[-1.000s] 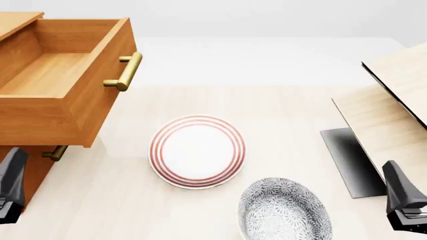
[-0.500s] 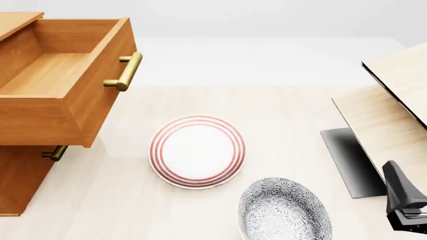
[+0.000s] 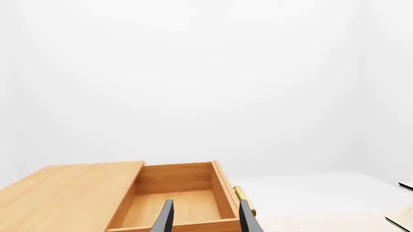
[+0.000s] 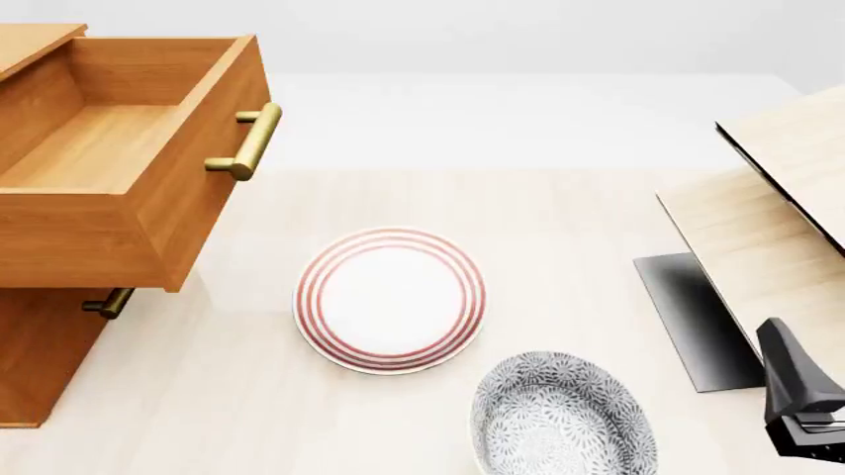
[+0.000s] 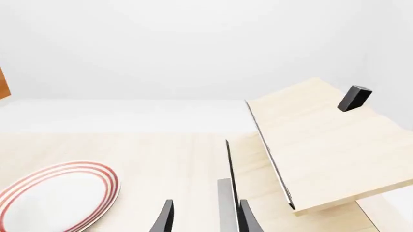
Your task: Close the top drawer of the cabinet.
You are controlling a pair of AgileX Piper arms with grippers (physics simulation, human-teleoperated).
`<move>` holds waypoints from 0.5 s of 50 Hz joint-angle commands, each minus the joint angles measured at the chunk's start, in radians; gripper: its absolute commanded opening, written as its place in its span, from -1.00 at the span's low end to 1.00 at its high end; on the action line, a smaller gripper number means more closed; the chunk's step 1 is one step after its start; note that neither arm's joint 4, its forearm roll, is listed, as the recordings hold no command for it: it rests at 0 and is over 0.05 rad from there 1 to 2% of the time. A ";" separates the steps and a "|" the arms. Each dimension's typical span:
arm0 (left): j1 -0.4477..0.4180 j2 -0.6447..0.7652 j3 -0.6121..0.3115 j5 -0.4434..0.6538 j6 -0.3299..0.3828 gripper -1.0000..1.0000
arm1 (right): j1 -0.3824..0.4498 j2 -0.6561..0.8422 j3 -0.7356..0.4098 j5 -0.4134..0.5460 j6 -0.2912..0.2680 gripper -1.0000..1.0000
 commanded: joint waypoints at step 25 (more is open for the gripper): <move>-0.152 0.130 -0.042 -0.117 0.107 1.00 | 0.000 -0.001 0.001 0.000 0.000 1.00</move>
